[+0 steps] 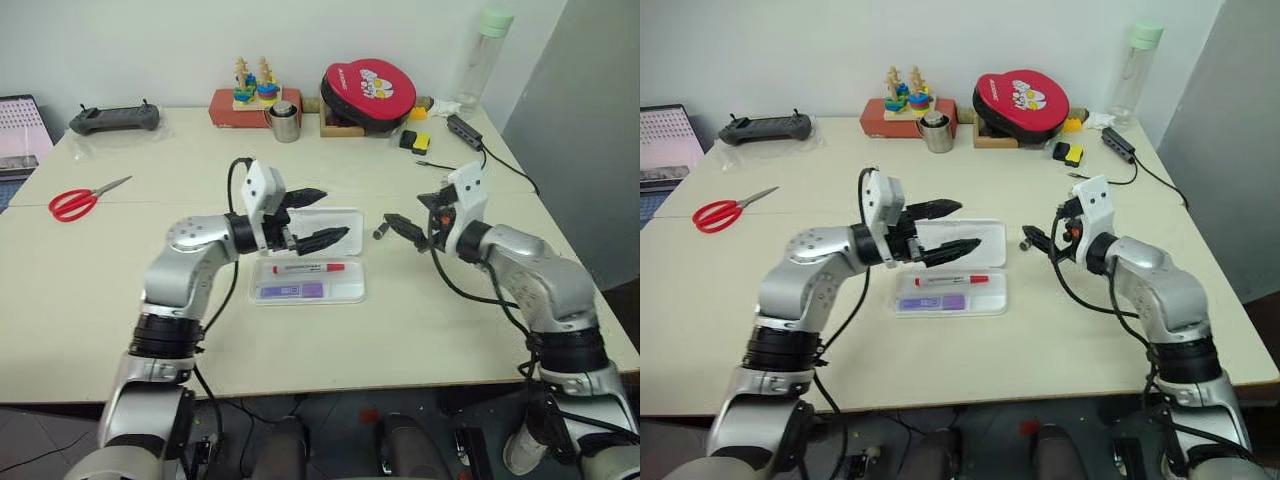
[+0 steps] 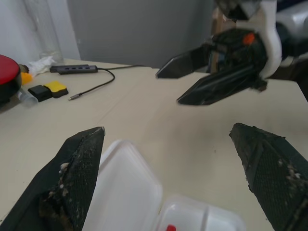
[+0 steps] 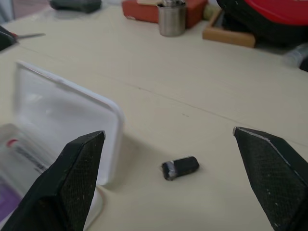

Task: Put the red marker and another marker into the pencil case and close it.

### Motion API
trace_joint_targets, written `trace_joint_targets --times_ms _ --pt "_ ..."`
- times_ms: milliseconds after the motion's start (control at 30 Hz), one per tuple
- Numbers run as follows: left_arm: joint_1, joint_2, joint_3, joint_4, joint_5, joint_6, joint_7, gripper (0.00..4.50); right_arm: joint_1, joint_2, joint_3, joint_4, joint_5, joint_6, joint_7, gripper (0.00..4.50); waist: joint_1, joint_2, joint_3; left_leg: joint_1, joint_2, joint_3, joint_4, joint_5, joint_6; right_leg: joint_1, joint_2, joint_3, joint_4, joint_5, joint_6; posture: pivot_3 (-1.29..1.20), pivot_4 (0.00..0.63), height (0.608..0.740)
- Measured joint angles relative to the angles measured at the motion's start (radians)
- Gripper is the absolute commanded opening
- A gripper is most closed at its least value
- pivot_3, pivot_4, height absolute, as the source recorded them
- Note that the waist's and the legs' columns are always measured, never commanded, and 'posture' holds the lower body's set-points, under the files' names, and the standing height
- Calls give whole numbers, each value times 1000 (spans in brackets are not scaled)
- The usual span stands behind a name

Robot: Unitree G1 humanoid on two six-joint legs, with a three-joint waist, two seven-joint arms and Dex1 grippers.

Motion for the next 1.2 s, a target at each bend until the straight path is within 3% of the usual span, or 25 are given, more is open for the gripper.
trace_joint_targets --times_ms 167,467,667,833,1000,1133,1200 --pt "3 -64 6 -1 22 6 133 4460 -65 133 15 221 -116 -52 -121 4500 2 0 0 0 0 1 0 0 0 0 0 0 0 1 -1 0 150 740" --pt "31 -65 -26 -39 37 19 156 4460 -161 285 9 498 -222 -140 -234 4500 1 0 0 0 0 2 0 0 0 0 0 1 0 3 -5 0 150 740" --pt "31 -59 -22 -40 38 20 176 4500 -179 320 28 589 -298 -163 -268 3351 0 0 0 0 0 2 0 0 0 0 0 1 0 3 -5 0 150 740" --pt "31 -64 -22 -40 38 20 194 4500 -178 344 26 589 -317 -165 -278 1975 1 0 0 1 0 1 0 0 0 0 0 1 1 3 -5 0 150 740" --pt "14 -83 -22 -37 38 19 206 4500 -168 343 11 572 -322 -156 -289 1083 4 0 0 1 0 1 0 0 0 1 0 1 0 4 -5 0 150 740" --pt "-36 -108 -25 -30 42 16 220 4500 -155 335 4 546 -323 -141 -293 55 4 0 0 1 0 1 0 0 0 1 0 1 0 4 -4 0 150 740" --pt "-54 -121 -40 -23 46 5 219 4500 -143 324 -2 526 -324 -132 -294 25 4 0 0 1 0 1 0 0 0 1 0 1 -1 4 -4 0 150 740"
